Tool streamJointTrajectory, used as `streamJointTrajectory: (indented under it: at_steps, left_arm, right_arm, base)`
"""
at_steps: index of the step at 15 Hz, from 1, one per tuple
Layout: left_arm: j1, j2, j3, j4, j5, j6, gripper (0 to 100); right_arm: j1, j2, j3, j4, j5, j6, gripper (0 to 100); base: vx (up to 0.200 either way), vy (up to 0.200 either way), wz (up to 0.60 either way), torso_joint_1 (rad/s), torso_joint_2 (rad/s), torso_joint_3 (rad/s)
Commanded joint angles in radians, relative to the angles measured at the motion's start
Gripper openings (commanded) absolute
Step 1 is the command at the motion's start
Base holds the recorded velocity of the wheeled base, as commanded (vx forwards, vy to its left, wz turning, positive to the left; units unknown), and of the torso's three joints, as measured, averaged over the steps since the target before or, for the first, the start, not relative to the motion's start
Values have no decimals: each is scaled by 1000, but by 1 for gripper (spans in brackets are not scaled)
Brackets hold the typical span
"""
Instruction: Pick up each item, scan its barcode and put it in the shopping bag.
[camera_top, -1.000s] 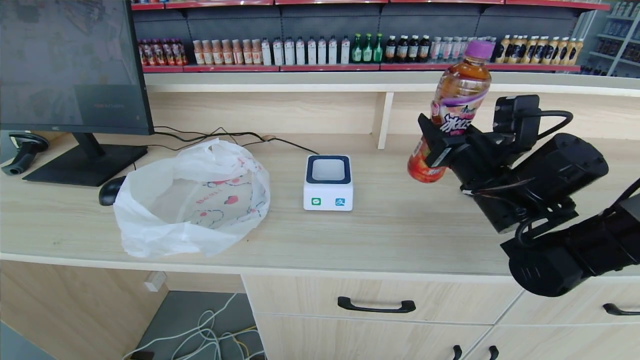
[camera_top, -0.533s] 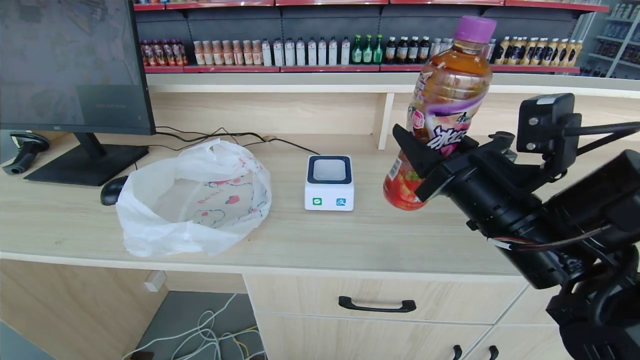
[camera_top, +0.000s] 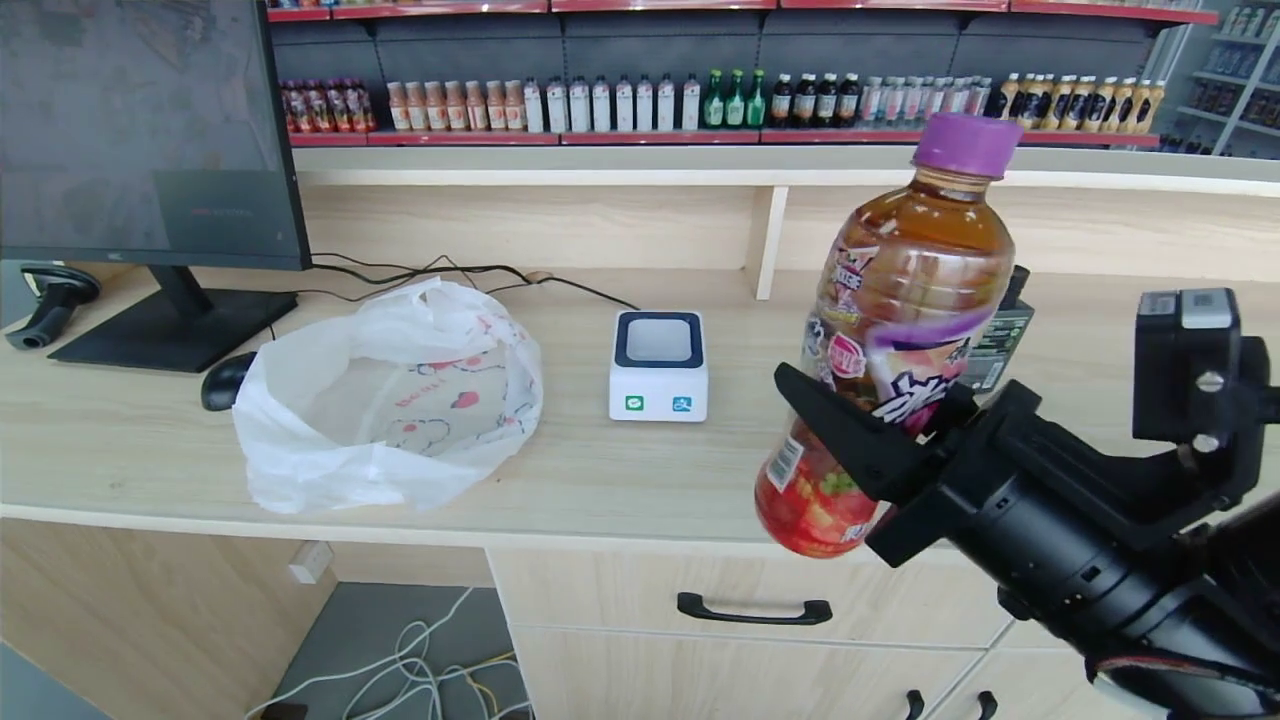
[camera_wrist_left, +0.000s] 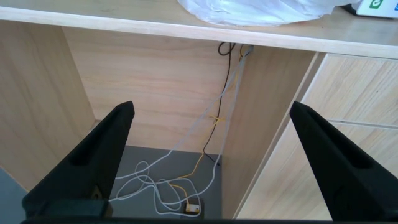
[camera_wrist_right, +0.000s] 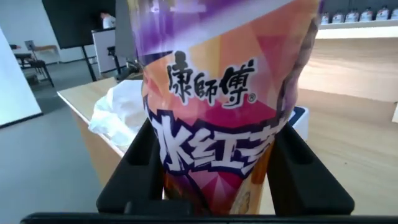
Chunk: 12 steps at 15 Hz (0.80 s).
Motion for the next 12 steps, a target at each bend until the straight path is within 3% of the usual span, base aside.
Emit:
streamJointTrajectory:
  at_steps: [1, 6, 12]
  left_arm:
    - [1, 0, 0, -1, -1, 0, 100]
    - [1, 0, 0, 0, -1, 0, 100]
    - [1, 0, 0, 0, -1, 0, 100]
  right_arm:
    - [39, -22, 30, -2, 0, 53, 0]
    - [92, -51, 30, -2, 92, 228, 0]
    - [202, -95, 51, -2, 115, 354, 0]
  base:
    - [0, 0, 0, 0, 0, 0]
    - [0, 0, 0, 0, 0, 0]
    - [0, 0, 0, 0, 0, 0]
